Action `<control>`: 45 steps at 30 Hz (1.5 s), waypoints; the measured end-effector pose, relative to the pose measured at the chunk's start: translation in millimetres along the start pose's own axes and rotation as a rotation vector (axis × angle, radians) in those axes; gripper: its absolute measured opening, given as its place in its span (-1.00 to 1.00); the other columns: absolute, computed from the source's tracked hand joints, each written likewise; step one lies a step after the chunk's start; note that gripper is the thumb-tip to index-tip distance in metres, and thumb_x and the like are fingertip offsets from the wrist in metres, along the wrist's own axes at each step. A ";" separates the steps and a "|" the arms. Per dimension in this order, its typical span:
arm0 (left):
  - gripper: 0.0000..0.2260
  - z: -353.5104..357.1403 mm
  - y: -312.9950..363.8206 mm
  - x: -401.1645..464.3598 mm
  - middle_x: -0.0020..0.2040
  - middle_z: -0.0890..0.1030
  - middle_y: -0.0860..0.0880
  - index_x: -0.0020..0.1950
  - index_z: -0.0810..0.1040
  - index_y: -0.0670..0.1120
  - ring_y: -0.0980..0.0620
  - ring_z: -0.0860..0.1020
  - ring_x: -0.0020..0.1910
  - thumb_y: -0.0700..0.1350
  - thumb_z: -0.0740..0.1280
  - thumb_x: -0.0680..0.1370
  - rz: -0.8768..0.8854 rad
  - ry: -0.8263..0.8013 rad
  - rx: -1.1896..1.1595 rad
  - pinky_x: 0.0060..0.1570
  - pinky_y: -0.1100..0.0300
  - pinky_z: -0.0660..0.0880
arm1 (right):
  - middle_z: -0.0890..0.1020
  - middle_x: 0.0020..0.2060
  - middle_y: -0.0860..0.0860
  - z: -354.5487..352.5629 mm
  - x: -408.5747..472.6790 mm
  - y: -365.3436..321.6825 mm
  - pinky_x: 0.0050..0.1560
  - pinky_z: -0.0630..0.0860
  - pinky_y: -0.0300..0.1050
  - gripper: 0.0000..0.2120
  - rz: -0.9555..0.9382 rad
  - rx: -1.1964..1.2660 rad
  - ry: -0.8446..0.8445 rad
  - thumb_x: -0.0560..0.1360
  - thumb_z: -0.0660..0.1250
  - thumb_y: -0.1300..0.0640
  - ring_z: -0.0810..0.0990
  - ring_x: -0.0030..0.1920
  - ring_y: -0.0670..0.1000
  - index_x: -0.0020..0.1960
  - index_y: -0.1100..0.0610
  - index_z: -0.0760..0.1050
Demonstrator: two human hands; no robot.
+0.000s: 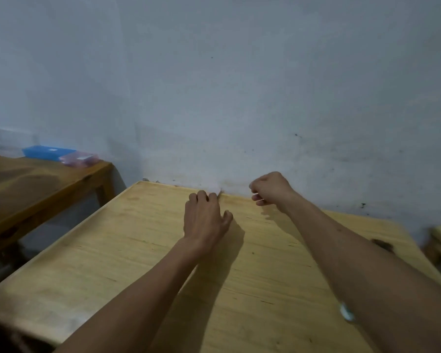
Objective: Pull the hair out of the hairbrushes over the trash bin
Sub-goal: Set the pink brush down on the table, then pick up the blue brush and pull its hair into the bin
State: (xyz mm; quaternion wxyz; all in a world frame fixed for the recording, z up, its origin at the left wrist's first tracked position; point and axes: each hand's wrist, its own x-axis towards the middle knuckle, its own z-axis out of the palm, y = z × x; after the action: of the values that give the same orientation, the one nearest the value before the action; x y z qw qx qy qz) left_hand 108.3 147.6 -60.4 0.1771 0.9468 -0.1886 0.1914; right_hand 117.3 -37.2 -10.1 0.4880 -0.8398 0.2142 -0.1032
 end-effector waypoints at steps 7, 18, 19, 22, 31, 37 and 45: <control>-0.55 12.9 90.2 -26.4 0.19 0.57 -0.18 0.21 0.54 -0.17 -0.15 0.49 0.16 0.17 0.30 0.53 0.127 -0.238 -0.268 0.08 -0.04 0.51 | 0.67 -0.26 0.22 -113.4 -41.2 24.5 -0.09 0.72 0.10 -0.86 0.030 -0.571 0.098 0.49 0.34 0.20 0.73 -0.22 0.20 -0.18 0.26 0.58; -0.47 46.2 214.9 -64.7 -0.05 0.56 -0.23 -0.21 0.53 -0.15 -0.19 0.56 -0.10 0.34 0.26 0.48 0.289 -0.510 -0.376 -0.27 0.02 0.42 | 0.58 0.07 0.20 -204.0 -92.7 108.5 0.05 0.66 0.12 -0.53 0.504 -0.615 0.027 0.57 0.36 -0.11 0.68 -0.01 0.25 0.22 0.28 0.46; -0.53 47.0 219.8 -66.4 -0.02 0.54 -0.19 -0.15 0.53 -0.14 -0.15 0.54 -0.12 0.30 0.29 0.49 0.306 -0.534 -0.378 -0.28 0.07 0.40 | 0.61 0.01 0.22 -203.2 -93.1 112.9 0.02 0.68 0.15 -0.56 0.520 -0.541 0.023 0.56 0.39 -0.09 0.69 -0.12 0.23 0.15 0.29 0.47; -0.68 44.6 225.1 -70.3 0.00 0.50 -0.16 -0.01 0.51 -0.16 -0.06 0.47 -0.17 0.11 0.35 0.54 0.354 -0.567 -0.399 -0.27 0.12 0.35 | 0.63 -0.20 0.21 -199.4 -91.3 116.6 -0.17 0.69 0.05 -0.74 0.495 -0.436 0.043 0.59 0.37 0.05 0.64 -0.40 0.14 -0.07 0.28 0.50; -0.91 -4.4 183.7 -62.8 -0.11 0.63 -0.21 -0.01 0.43 -0.13 -0.06 0.58 -0.35 -0.23 0.32 0.54 -0.071 -0.764 -1.050 -0.27 0.02 0.59 | 0.62 -0.20 0.21 -178.2 -88.4 70.8 -0.19 0.69 0.06 -0.75 0.317 0.016 0.028 0.64 0.28 0.11 0.64 -0.33 0.11 0.14 0.30 0.54; -0.60 -36.0 134.0 -70.9 -0.21 0.59 -0.14 0.09 0.47 -0.18 -0.02 0.47 -0.46 0.15 0.31 0.53 -0.168 -0.653 -1.109 -0.44 0.17 0.43 | 0.62 -0.18 0.20 -144.3 -102.5 26.1 -0.18 0.72 0.00 -0.75 0.176 0.071 -0.154 0.65 0.28 0.15 0.64 -0.28 0.09 0.12 0.36 0.55; -0.56 -76.2 18.8 -96.7 -0.30 0.55 -0.15 0.02 0.46 -0.22 -0.03 0.40 -0.54 0.20 0.23 0.58 -0.291 -0.350 -1.071 -0.51 0.21 0.31 | 0.70 -0.04 0.15 -53.4 -126.1 -23.6 -0.04 0.69 -0.06 -0.69 -0.052 0.196 -0.566 0.48 0.50 0.29 0.73 -0.06 0.09 0.20 0.30 0.59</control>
State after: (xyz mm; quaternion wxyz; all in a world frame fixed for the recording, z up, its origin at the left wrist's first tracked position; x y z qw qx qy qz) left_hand -5.0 190.4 -31.1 0.6221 0.7590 -0.1533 -0.1162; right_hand -8.8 -10.4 41.6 0.6041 -0.7895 0.0370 0.1022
